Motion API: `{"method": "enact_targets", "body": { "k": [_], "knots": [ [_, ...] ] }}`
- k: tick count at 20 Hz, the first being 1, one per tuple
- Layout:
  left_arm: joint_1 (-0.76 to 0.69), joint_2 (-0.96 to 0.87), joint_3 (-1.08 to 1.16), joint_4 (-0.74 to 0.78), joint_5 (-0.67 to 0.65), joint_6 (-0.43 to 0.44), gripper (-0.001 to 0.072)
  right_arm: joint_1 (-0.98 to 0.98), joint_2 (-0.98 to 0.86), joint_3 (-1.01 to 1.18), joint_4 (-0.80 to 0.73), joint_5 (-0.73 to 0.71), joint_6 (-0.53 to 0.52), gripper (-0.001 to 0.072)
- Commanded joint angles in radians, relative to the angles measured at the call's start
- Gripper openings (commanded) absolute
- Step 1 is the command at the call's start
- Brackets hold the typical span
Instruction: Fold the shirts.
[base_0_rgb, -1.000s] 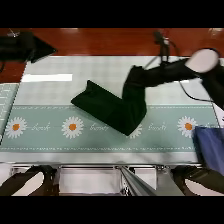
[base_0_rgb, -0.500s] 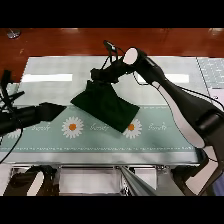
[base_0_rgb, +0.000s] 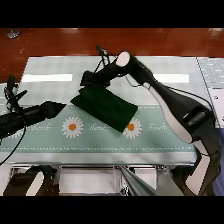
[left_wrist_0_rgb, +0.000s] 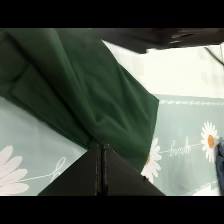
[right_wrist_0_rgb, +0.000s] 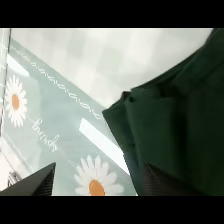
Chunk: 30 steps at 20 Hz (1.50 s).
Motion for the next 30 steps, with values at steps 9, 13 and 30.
{"method": "enact_targets", "body": {
  "k": [9, 13, 30],
  "knots": [
    [0.000, -0.063, -0.003, 0.005, 0.036, 0.001, 0.0021, -0.372, 1.009, -0.946, -0.937, 0.192, 0.301, 0.0629],
    [0.000, -0.064, -0.003, 0.005, 0.036, 0.000, 0.0021, -0.410, 1.238, -1.554, -0.285, -0.411, 0.407, 0.0628],
    [0.000, -0.064, -0.003, 0.004, 0.021, 0.000, 0.0021, -0.256, 0.505, -1.177, 0.241, -0.230, -0.257, 0.0534]
  ]
}}
